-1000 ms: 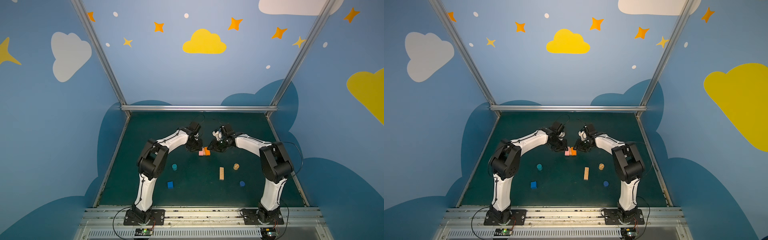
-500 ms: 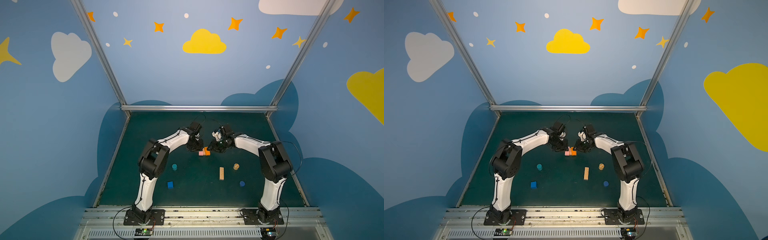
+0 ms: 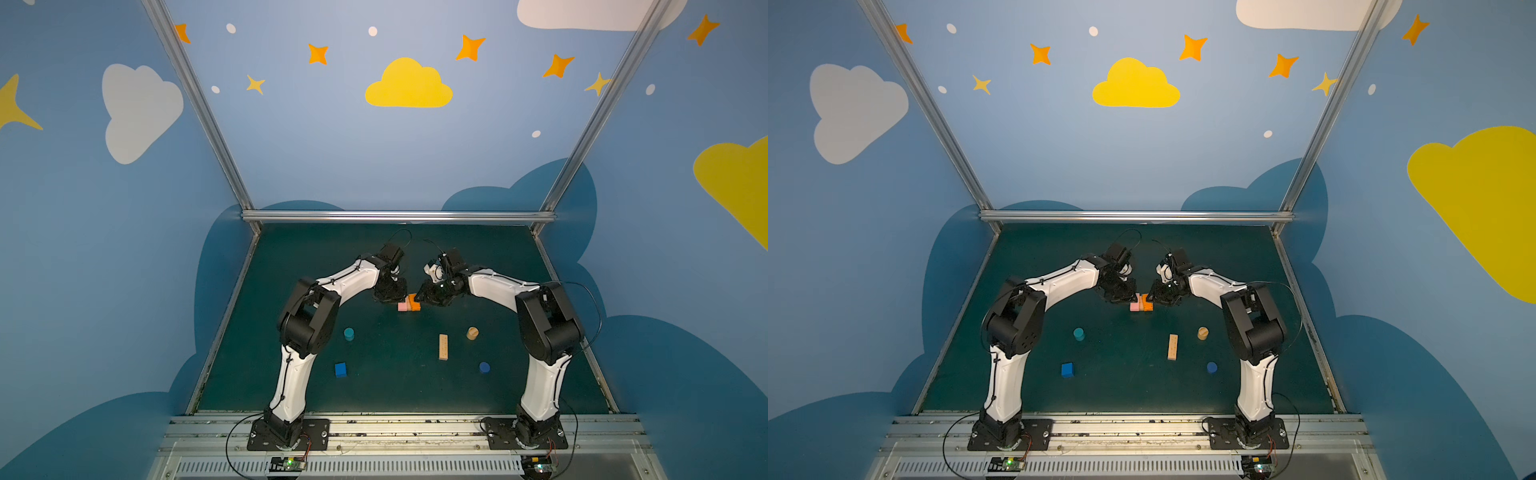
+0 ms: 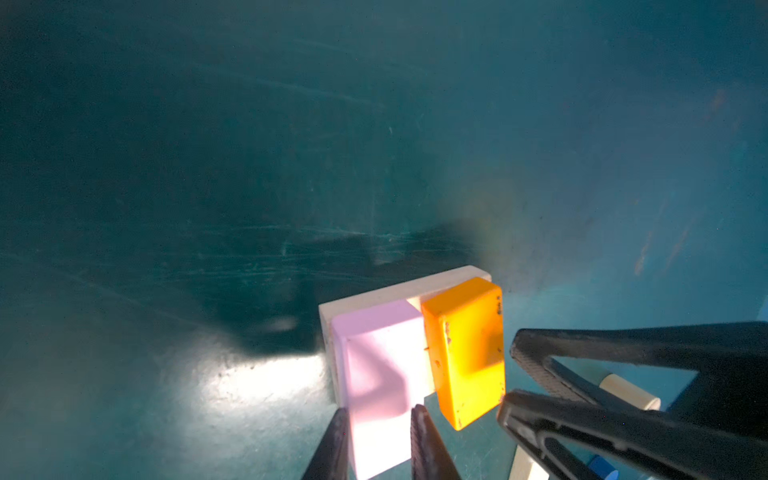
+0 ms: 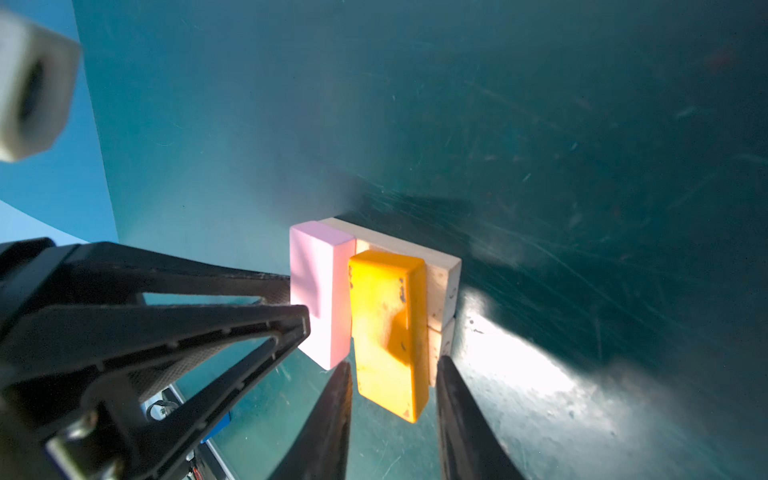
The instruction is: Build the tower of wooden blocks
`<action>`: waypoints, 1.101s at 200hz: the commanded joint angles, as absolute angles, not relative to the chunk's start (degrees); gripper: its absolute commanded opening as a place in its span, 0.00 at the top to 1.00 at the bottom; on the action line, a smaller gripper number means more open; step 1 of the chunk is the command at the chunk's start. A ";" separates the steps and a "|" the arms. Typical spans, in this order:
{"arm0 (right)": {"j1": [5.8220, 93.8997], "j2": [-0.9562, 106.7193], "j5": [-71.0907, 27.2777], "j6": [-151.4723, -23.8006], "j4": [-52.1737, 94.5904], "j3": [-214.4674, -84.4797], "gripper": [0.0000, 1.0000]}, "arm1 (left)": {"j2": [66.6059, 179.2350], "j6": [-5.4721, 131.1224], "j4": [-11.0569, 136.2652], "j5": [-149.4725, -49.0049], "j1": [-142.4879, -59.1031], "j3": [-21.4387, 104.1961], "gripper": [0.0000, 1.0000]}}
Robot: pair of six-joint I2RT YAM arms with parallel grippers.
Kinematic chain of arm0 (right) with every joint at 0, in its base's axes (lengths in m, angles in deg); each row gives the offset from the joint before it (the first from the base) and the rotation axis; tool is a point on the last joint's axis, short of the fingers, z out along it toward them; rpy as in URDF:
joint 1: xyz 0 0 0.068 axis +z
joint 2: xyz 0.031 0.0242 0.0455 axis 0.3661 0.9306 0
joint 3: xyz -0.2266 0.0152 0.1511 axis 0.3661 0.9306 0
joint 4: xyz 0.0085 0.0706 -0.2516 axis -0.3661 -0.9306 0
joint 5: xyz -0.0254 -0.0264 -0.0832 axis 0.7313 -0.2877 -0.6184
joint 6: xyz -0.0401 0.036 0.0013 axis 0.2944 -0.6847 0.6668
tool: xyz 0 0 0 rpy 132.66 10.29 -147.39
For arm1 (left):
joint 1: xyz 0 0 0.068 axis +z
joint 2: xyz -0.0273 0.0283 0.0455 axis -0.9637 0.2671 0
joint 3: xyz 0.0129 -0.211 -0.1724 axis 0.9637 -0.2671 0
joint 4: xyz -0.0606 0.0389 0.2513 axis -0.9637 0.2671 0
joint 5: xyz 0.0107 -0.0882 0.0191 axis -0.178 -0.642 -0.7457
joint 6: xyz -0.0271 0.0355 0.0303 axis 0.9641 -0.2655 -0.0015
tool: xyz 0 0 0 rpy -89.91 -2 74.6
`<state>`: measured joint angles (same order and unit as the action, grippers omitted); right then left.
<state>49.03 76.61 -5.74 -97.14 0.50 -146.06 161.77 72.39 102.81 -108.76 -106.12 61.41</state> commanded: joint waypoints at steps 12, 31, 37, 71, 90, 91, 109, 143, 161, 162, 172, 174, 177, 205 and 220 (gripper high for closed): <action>49.30 77.48 -5.16 -97.27 0.70 -146.64 0.67 | 162.93 71.89 103.47 -109.28 -106.33 62.84 0.73; 49.25 77.58 -5.20 -97.31 0.82 -146.65 0.67 | 162.88 71.88 103.56 -109.18 -106.32 62.83 0.73; 49.30 77.56 -5.18 -97.26 0.85 -146.73 0.67 | 162.96 71.97 103.56 -109.05 -106.32 62.89 0.73; 49.33 77.84 -4.71 -97.36 1.06 -147.02 0.67 | 163.27 71.96 103.74 -109.20 -106.28 63.25 0.73; 49.40 77.91 -4.54 -97.44 1.12 -147.11 0.68 | 163.29 71.93 103.74 -109.29 -106.32 63.33 0.73; 49.41 77.92 -4.54 -97.44 1.16 -147.11 0.68 | 163.29 71.91 103.74 -109.29 -106.32 63.38 0.73; 49.47 77.98 -4.45 -97.43 1.11 -147.33 0.68 | 163.28 71.88 103.74 -109.15 -106.32 63.40 0.73; 49.57 78.28 -4.28 -97.54 1.12 -147.63 0.68 | 163.43 71.91 103.74 -109.34 -106.32 63.51 0.73; 49.67 78.34 -4.19 -97.69 1.11 -147.74 0.68 | 163.55 71.88 103.78 -109.45 -106.32 63.53 0.73; 49.68 78.35 -4.19 -97.70 1.16 -147.77 0.68 | 163.51 71.88 103.80 -109.46 -106.32 63.52 0.73; 49.81 78.37 -4.10 -97.71 1.15 -147.75 0.68 | 163.52 71.90 103.80 -109.47 -106.37 63.55 0.73; 49.79 78.37 -4.10 -97.71 1.19 -147.73 0.68 | 163.48 71.89 103.82 -109.51 -106.38 63.52 0.73; 49.81 78.37 -4.10 -97.71 1.14 -147.74 0.68 | 163.49 71.88 103.80 -109.65 -106.40 63.58 0.73; 50.04 78.54 -4.01 -97.76 1.17 -148.06 0.69 | 163.43 71.97 103.75 -109.55 -106.35 63.60 0.73; 50.14 78.54 -4.01 -97.80 1.19 -148.14 0.69 | 163.40 71.96 103.83 -109.67 -106.34 63.60 0.73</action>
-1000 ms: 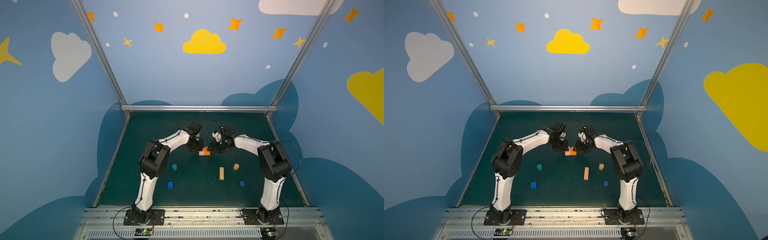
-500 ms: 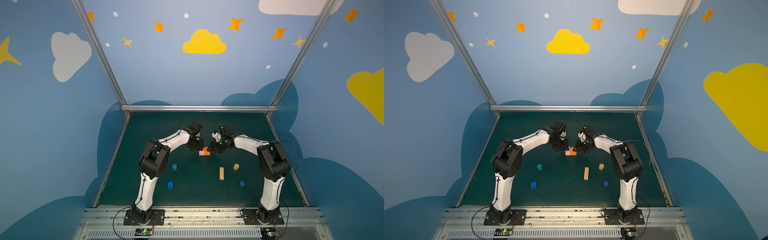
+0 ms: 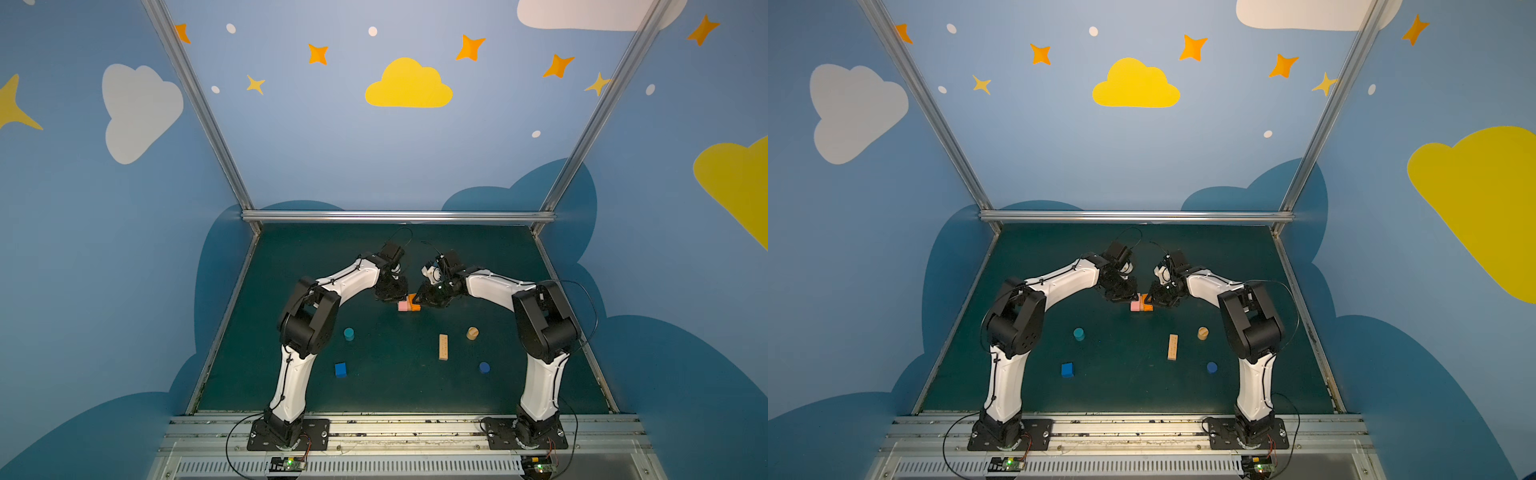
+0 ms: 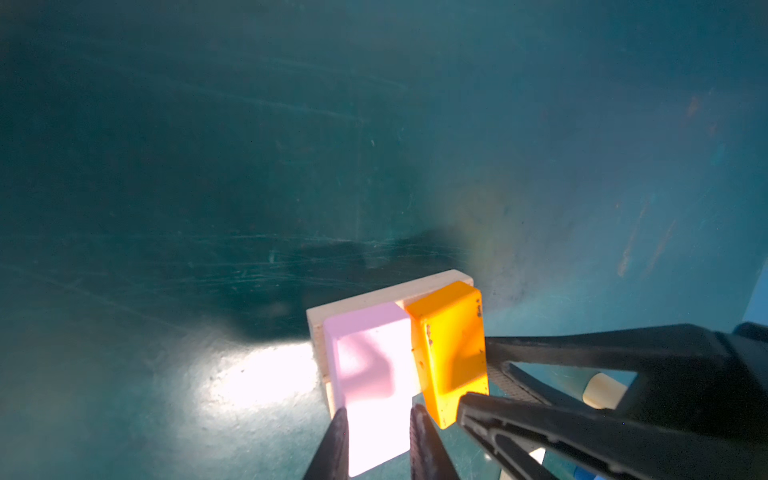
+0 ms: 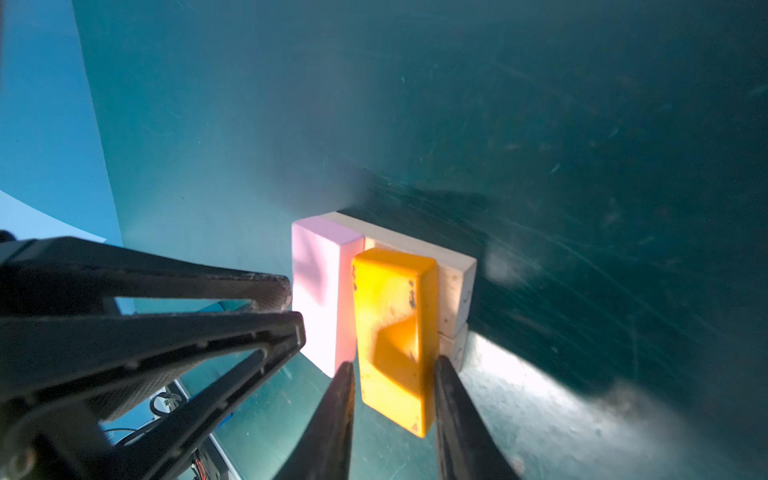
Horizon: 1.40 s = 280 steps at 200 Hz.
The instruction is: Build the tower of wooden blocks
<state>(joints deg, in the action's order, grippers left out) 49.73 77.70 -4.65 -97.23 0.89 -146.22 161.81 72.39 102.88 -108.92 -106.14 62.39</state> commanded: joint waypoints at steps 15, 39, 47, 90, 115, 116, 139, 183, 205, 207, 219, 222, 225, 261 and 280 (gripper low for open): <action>50.17 78.63 -4.01 -97.80 1.11 -148.15 0.69 | 163.37 71.97 103.77 -109.57 -106.41 63.60 0.74; 50.22 78.44 -4.06 -97.71 0.99 -148.15 0.69 | 163.34 71.98 103.82 -109.76 -106.41 63.64 0.73; 50.22 78.44 -4.19 -97.69 0.85 -148.22 0.69 | 163.34 72.04 103.85 -109.66 -106.41 63.67 0.73; 50.22 78.37 -4.45 -97.63 0.59 -148.41 0.69 | 163.44 72.13 103.91 -109.82 -106.41 63.79 0.73; 50.31 78.24 -4.27 -97.62 0.65 -148.41 0.69 | 163.47 72.07 103.91 -109.89 -106.45 63.95 0.73; 50.31 78.26 -4.27 -97.62 0.57 -148.37 0.69 | 163.52 72.11 103.91 -109.85 -106.43 63.95 0.73; 50.44 78.28 -4.28 -97.70 0.68 -148.41 0.71 | 163.56 72.07 103.83 -109.87 -106.47 64.12 0.73; 50.57 78.46 -4.10 -97.79 0.60 -148.54 0.72 | 163.90 72.09 104.18 -110.08 -106.52 64.74 0.73; 50.62 78.44 -4.23 -97.74 0.59 -148.51 0.72 | 163.99 72.13 104.19 -110.08 -106.68 64.79 0.73; 50.63 78.45 -4.22 -97.72 0.63 -148.48 0.72 | 164.06 72.12 104.18 -110.13 -106.68 64.82 0.73; 50.58 78.46 -4.23 -97.71 0.56 -148.51 0.72 | 164.02 72.13 104.26 -110.10 -106.69 64.92 0.73; 50.57 78.46 -4.19 -97.71 0.50 -148.50 0.72 | 164.00 72.14 104.26 -110.05 -106.76 64.92 0.73; 50.57 78.46 -4.19 -97.71 0.54 -148.47 0.72 | 164.02 72.19 104.27 -110.07 -106.76 64.92 0.73; 50.57 78.36 -4.44 -97.61 0.36 -148.49 0.72 | 162.97 72.32 104.18 -109.66 -106.76 65.07 0.73; 50.57 78.28 -4.54 -97.63 0.26 -148.49 0.72 | 161.94 72.15 104.48 -108.77 -106.76 65.22 0.72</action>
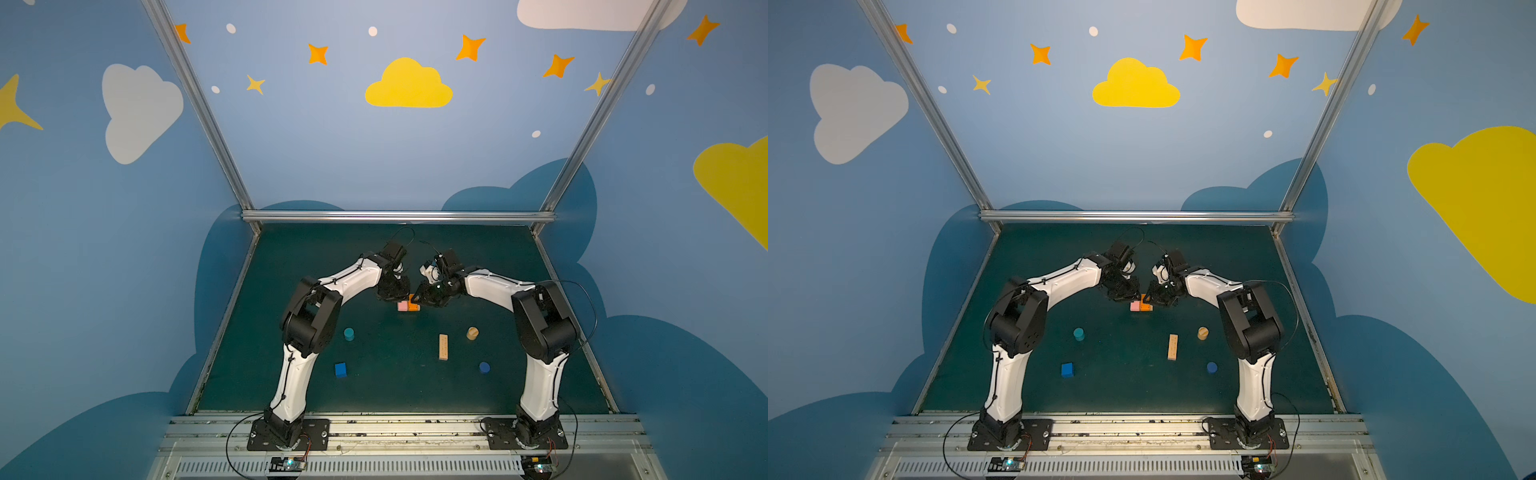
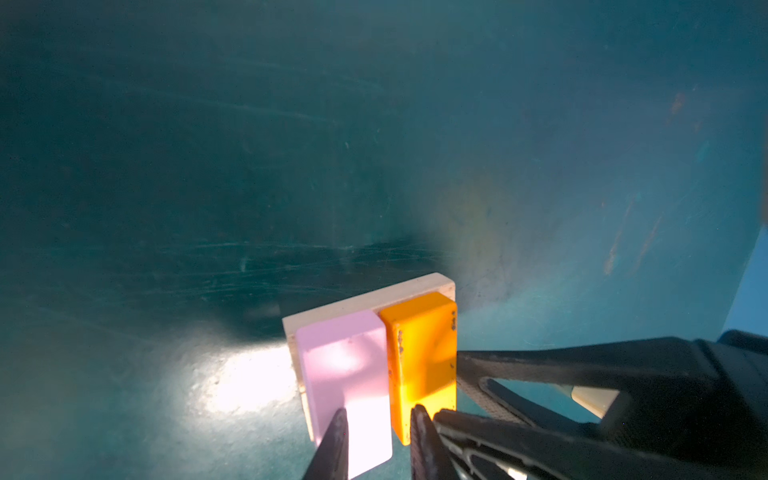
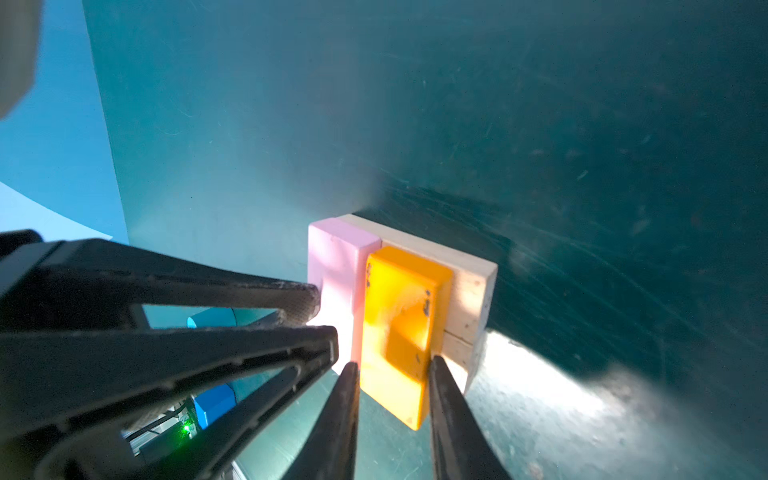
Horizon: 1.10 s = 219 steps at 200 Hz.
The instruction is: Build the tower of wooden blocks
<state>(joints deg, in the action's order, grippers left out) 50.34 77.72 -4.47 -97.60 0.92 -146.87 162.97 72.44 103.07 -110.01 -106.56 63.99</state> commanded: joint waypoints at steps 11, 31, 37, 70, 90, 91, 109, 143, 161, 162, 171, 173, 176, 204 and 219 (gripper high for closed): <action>50.55 78.20 -4.58 -97.67 0.24 -148.50 0.71 | 161.06 71.90 104.87 -107.65 -106.76 65.14 0.72; 50.52 78.03 -4.71 -97.62 0.18 -148.40 0.71 | 159.74 71.70 105.49 -105.71 -106.35 64.60 0.73; 50.48 78.02 -4.80 -97.64 0.21 -148.41 0.71 | 159.55 71.76 105.58 -105.41 -106.09 64.33 0.73; 50.40 77.93 -4.89 -97.75 0.22 -148.54 0.71 | 159.99 72.47 105.31 -106.02 -105.01 63.26 0.75; 50.42 77.93 -4.93 -97.78 0.23 -148.56 0.71 | 160.48 72.89 104.24 -107.49 -105.01 62.98 0.74; 50.41 77.93 -4.91 -97.79 0.23 -148.54 0.71 | 160.48 72.91 104.21 -107.60 -105.05 62.98 0.74; 50.31 77.93 -4.89 -97.80 0.23 -148.56 0.71 | 161.27 72.96 104.36 -107.80 -105.01 63.37 0.74; 50.22 77.76 -5.08 -97.79 0.23 -148.50 0.71 | 162.19 73.20 104.02 -108.66 -105.05 63.61 0.73; 50.22 77.84 -4.98 -97.73 0.42 -148.39 0.71 | 162.59 73.23 103.91 -108.94 -105.17 63.77 0.73; 50.22 77.80 -4.98 -97.77 0.41 -148.40 0.71 | 162.63 73.21 103.91 -108.99 -105.18 63.77 0.73; 50.22 77.84 -4.89 -97.78 0.44 -148.42 0.71 | 162.77 73.28 103.91 -109.20 -105.26 63.85 0.73; 50.22 77.84 -4.89 -97.84 0.42 -148.42 0.71 | 162.81 73.27 103.91 -109.14 -105.27 63.86 0.73; 50.22 77.84 -4.89 -97.80 0.45 -148.42 0.71 | 162.93 73.22 103.96 -109.25 -105.29 63.82 0.73; 50.16 77.84 -4.95 -97.80 0.45 -148.42 0.71 | 163.39 73.33 103.96 -109.31 -105.35 63.84 0.73; 50.16 77.78 -4.90 -97.80 0.47 -148.41 0.71 | 163.55 73.30 104.00 -109.37 -105.36 64.00 0.73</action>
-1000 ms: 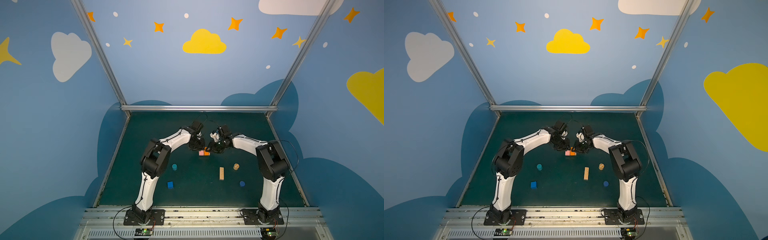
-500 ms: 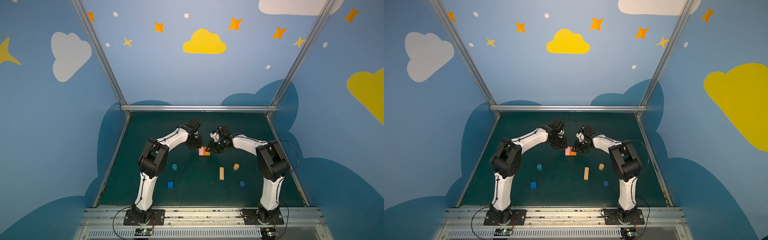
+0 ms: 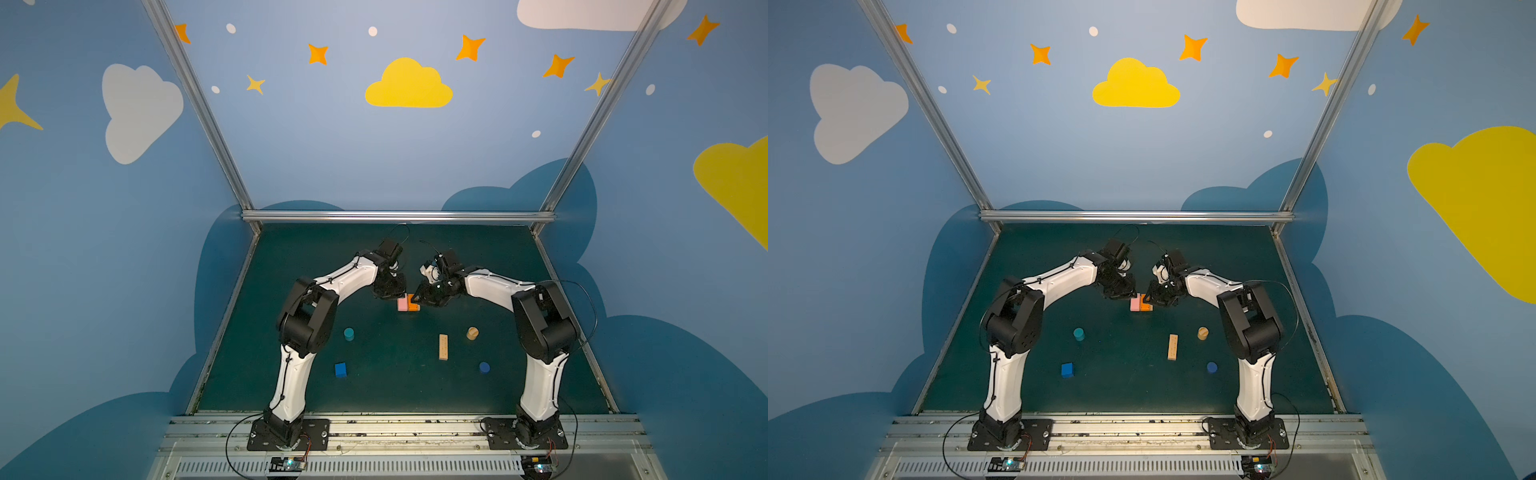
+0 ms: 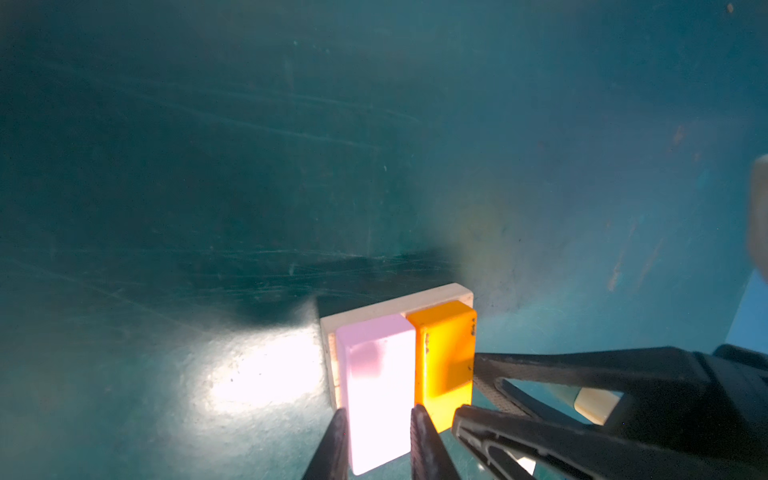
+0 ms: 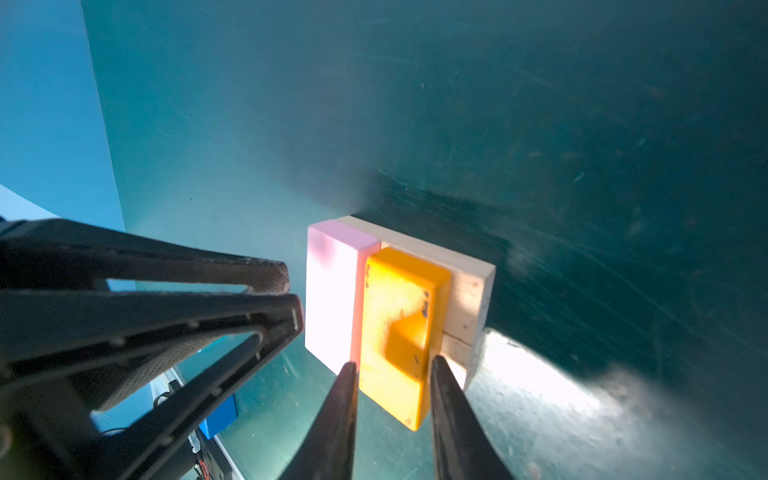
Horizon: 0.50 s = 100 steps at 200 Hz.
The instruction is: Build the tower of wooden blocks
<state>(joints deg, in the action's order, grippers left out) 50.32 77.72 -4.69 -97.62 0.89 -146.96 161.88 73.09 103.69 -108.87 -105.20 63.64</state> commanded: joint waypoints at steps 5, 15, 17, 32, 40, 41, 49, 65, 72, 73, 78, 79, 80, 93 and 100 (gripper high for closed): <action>50.15 77.76 -4.89 -97.81 0.49 -148.37 0.70 | 163.62 73.29 104.05 -109.47 -105.36 63.98 0.73; 50.14 77.76 -4.89 -97.80 0.50 -148.33 0.70 | 163.66 73.29 104.00 -109.55 -105.36 64.04 0.73; 50.20 77.76 -4.91 -97.80 0.49 -148.33 0.70 | 163.78 73.29 104.00 -109.60 -105.38 64.04 0.73; 50.21 77.76 -4.80 -97.80 0.52 -148.33 0.70 | 163.83 73.45 104.00 -109.71 -105.44 64.04 0.73; 50.14 77.78 -4.80 -97.87 0.56 -148.20 0.70 | 163.96 73.46 104.00 -109.65 -105.44 64.04 0.73; 50.18 77.77 -4.80 -97.88 0.57 -148.18 0.70 | 163.94 73.46 104.00 -109.69 -105.49 64.04 0.73; 50.17 77.84 -4.80 -97.87 0.58 -148.33 0.70 | 164.08 73.43 104.05 -109.64 -105.51 64.12 0.73; 50.16 77.84 -4.71 -97.84 0.63 -148.24 0.70 | 164.33 73.40 104.09 -109.75 -105.49 64.22 0.73; 50.19 77.84 -4.73 -97.88 0.63 -148.31 0.70 | 164.43 73.40 104.09 -109.73 -105.53 64.34 0.73; 50.20 77.84 -4.72 -97.88 0.65 -148.28 0.70 | 164.43 73.39 104.09 -109.77 -105.53 64.37 0.73; 50.19 77.84 -4.74 -97.95 0.63 -148.33 0.70 | 164.48 73.46 104.17 -109.87 -105.60 64.38 0.73; 50.20 77.84 -4.72 -97.92 0.61 -148.33 0.70 | 164.55 73.42 104.17 -109.80 -105.61 64.38 0.73; 50.17 77.84 -4.72 -97.90 0.64 -148.33 0.70 | 164.54 73.44 104.17 -109.81 -105.61 64.39 0.73; 50.17 77.76 -4.74 -97.87 0.64 -148.28 0.70 | 164.62 73.36 104.29 -109.84 -105.66 64.72 0.73; 50.14 77.83 -4.73 -97.82 0.64 -148.29 0.70 | 164.62 73.36 104.34 -109.84 -105.70 64.82 0.73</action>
